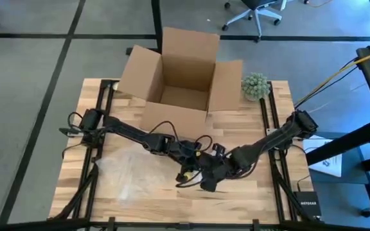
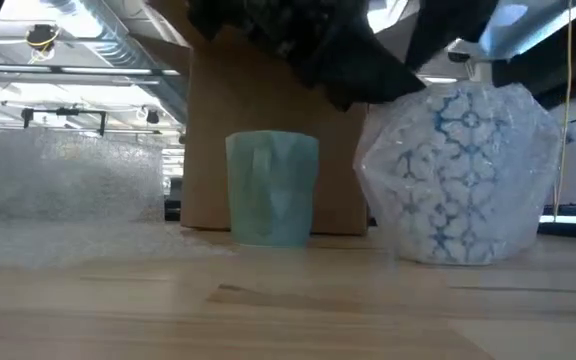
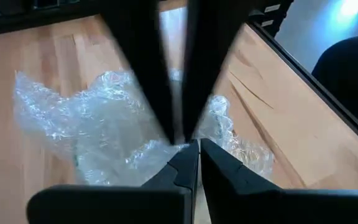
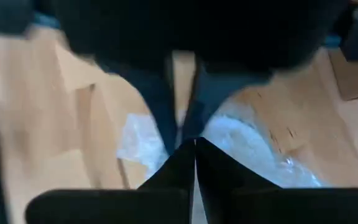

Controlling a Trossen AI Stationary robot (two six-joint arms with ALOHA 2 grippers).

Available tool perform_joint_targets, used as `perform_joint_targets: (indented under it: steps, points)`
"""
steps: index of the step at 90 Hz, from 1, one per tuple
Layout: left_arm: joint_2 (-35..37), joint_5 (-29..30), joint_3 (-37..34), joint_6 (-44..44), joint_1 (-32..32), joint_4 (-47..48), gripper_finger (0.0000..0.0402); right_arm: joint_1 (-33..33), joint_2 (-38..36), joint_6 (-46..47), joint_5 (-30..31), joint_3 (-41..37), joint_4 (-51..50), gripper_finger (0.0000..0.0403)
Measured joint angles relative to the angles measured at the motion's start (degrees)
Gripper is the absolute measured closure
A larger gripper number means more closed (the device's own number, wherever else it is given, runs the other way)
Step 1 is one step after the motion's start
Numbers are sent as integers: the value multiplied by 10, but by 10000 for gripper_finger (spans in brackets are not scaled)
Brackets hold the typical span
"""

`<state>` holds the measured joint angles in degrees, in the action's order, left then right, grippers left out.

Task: Wrap mug
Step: Wrap the bottom white blue floral mug glass

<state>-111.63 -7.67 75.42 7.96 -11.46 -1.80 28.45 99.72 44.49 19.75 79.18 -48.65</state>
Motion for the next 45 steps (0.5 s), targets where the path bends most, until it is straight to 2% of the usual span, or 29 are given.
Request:
perform_joint_targets:
  steps: [19, 45]
  points:
    - [0, -2, -2, 9, -2, 3, 402, 3, -2, -1, 11, -69, 88, 403]
    - [0, 2, 0, 12, -2, -8, 402, -1, -1, 6, -5, -140, 137, 403]
